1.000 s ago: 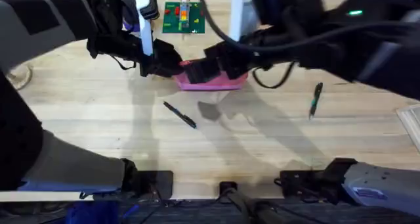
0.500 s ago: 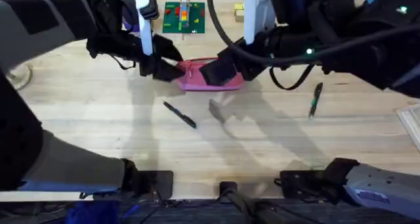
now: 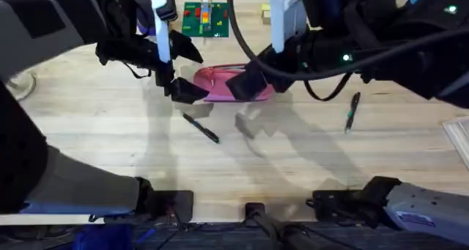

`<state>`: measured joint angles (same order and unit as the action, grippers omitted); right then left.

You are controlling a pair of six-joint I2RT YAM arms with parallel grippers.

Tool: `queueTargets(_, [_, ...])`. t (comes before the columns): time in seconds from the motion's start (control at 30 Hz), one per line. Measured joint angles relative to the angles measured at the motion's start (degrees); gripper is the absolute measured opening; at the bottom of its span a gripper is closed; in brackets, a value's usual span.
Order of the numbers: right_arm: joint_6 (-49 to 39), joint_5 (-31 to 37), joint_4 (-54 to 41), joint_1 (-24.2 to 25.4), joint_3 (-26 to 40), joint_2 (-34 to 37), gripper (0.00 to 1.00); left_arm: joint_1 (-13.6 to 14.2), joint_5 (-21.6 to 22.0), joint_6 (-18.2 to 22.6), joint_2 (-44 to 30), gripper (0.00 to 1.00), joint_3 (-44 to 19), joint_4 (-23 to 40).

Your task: Unzip the bag, pick up the pens from the table one at a time and place them inside, then zip the bag closed.

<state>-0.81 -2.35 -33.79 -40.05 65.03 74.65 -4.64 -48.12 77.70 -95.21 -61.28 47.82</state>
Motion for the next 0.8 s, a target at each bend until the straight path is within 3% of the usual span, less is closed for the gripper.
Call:
queueTargets(0.33, [-7.72, 0.00, -16.64, 4.29, 17.33, 7.01, 0.995, 0.00, 2.23, -12.49, 15.08, 0.995, -1.02, 2.75])
queueTargets(0.37, [-10.23, -0.26, -20.92, 5.45, 23.09, 9.62, 0.995, 0.00, 3.50, -14.08, 19.74, 0.995, -1.15, 6.05])
queueTargets(0.6, [-16.67, -3.30, -29.72, 6.97, 34.78, 16.92, 0.995, 0.00, 8.40, -15.39, 29.50, 0.994, -1.28, 15.95])
queueTargets(0.8, [-22.42, -4.00, -33.99, 6.99, 39.63, 21.86, 0.990, 0.00, 10.26, -15.60, 33.14, 0.993, -1.31, 17.61])
